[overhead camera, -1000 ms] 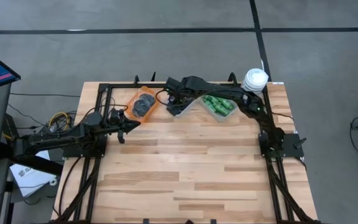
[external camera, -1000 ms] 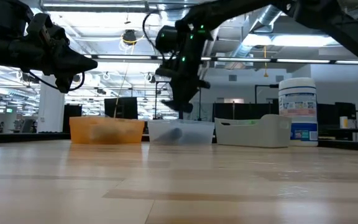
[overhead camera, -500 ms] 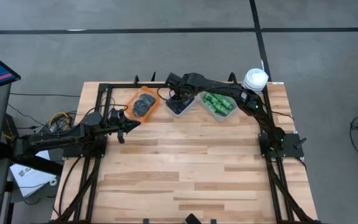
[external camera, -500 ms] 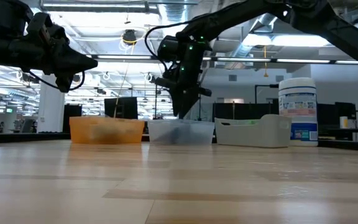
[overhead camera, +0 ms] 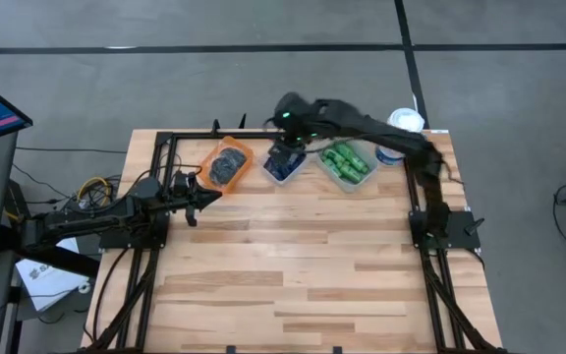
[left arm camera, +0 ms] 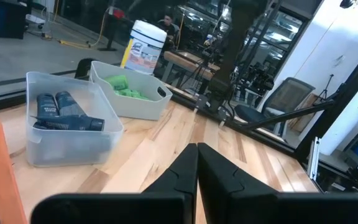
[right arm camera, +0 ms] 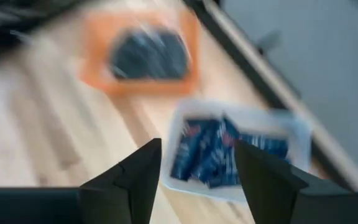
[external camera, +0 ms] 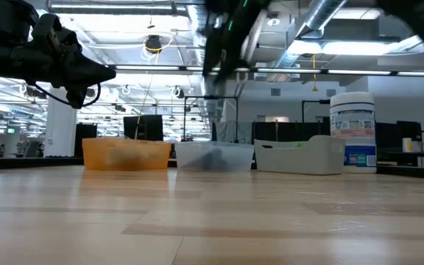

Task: Pick & Place Travel size toiletries
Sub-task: Return to Home Position

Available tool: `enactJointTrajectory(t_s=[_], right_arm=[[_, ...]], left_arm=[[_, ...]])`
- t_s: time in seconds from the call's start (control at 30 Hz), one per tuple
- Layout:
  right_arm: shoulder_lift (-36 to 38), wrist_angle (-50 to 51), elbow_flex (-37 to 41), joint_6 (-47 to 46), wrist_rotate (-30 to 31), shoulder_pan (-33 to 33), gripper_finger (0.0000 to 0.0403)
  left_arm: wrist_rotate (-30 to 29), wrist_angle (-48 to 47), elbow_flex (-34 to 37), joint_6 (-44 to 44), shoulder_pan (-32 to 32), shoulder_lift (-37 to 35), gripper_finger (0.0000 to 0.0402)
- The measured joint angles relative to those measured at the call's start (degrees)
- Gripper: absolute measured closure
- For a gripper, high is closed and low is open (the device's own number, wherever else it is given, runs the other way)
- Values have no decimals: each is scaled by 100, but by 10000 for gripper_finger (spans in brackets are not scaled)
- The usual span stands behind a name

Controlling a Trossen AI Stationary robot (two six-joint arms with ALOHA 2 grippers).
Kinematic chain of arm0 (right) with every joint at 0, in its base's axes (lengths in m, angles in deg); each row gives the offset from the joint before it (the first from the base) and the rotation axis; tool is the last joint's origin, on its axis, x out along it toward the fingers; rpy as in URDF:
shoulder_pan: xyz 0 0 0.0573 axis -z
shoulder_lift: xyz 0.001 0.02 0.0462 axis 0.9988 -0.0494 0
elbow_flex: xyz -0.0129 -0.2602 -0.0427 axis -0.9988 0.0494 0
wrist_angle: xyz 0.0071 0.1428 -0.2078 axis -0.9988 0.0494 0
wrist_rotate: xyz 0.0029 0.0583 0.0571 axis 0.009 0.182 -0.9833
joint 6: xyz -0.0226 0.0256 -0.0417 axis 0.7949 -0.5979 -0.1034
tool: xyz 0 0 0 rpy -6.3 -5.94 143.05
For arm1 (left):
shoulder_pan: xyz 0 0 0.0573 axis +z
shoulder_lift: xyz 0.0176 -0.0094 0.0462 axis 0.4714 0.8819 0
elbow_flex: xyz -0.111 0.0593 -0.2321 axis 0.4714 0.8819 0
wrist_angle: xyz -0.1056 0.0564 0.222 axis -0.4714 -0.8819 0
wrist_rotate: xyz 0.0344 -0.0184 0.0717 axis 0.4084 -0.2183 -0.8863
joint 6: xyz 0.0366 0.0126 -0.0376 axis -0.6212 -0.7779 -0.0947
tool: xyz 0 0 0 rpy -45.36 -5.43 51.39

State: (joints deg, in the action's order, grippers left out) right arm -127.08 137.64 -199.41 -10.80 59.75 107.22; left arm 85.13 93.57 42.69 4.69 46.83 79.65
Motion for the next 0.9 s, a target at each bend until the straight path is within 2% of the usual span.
enactJointTrajectory(t_s=[0.27, 0.4, 0.5, 0.6, 0.9], right_arm=[[1840, -335, 55, 1452, -43, -536, 252], [2637, -661, 819, 1852, -378, -624, 289], [3363, -1190, 1930, 1688, -860, -457, 316], [4126, -2005, 3357, 1432, -1136, -289, 340], [6066, -5701, 7749, 24, -1211, -200, 390]], left_arm=[[1, 41, 0, 0, 0, 0, 398], [0, 53, 0, 0, 0, 0, 398], [0, 72, 0, 0, 1, 0, 398], [1, 72, 0, 0, 0, 0, 398], [-1, 105, 0, 0, 0, 0, 398]])
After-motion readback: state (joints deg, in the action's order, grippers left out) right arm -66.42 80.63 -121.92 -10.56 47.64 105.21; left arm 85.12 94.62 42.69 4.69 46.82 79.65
